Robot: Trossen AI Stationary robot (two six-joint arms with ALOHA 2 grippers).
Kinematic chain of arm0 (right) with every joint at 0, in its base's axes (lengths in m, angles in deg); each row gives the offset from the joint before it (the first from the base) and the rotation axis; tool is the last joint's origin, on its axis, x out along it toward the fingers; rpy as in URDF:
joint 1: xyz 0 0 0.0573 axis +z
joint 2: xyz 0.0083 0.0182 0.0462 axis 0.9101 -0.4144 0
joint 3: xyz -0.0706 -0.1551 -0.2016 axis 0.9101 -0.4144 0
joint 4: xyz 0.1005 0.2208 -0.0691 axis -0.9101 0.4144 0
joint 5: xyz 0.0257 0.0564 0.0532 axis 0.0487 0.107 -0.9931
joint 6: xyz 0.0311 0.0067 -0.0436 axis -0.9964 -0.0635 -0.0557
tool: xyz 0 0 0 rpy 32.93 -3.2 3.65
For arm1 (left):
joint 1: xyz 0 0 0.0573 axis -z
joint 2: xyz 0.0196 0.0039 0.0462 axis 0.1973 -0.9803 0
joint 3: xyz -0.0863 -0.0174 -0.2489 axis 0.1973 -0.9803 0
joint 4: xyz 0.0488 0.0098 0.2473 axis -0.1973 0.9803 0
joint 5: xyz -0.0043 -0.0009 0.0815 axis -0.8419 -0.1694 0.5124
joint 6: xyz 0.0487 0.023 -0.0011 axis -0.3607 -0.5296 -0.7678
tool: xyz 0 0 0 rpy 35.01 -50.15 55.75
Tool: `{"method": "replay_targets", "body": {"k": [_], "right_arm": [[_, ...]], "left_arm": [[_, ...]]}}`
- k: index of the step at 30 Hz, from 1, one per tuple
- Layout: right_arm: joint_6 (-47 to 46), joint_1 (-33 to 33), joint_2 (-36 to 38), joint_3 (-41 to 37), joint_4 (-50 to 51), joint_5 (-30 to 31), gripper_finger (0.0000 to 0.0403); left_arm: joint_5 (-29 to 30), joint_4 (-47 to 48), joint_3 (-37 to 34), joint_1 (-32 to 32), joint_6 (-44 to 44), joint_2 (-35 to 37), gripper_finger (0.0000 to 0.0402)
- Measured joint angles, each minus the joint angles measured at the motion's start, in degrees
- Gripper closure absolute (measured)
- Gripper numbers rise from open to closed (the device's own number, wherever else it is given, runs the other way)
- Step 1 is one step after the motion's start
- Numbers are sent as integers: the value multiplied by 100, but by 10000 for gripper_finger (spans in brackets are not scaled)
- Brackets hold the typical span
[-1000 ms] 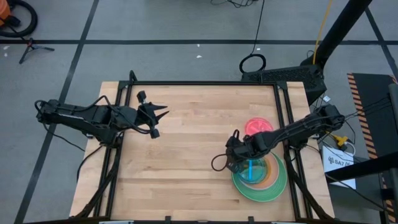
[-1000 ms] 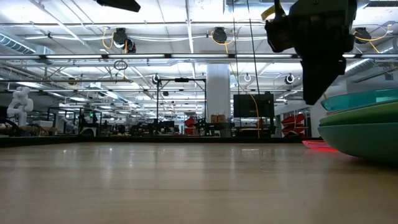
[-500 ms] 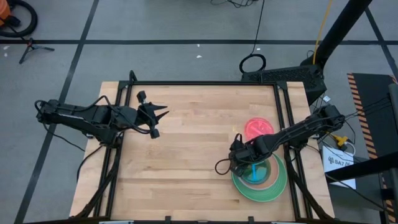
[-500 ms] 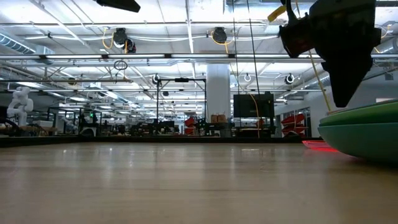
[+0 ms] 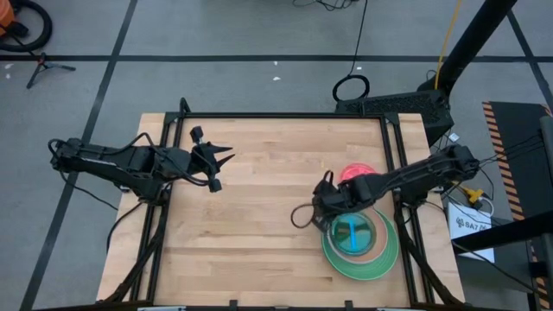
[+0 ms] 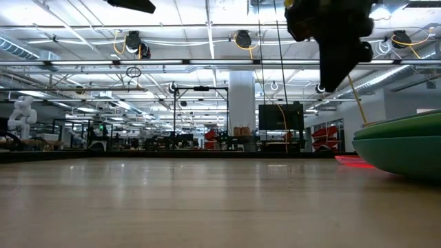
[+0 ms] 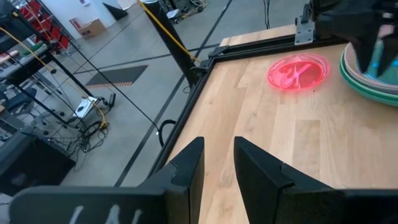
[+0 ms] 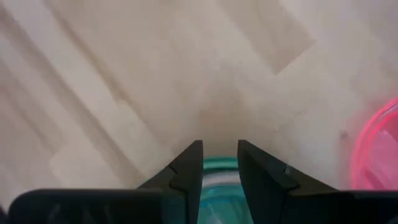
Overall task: Stack plastic plates
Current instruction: Stack the pink transparent plate on top of the blue transparent plate
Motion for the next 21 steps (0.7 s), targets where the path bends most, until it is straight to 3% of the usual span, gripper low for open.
{"method": "replay_targets", "body": {"k": [12, 21], "right_arm": [[283, -1436, 0, -66, 1580, 20, 310], [1063, -2205, -4, -1216, 1322, 5, 344]], "left_arm": [[0, 399, 0, 0, -38, 0, 307], [0, 601, 0, -2, 31, -2, 307]]}}
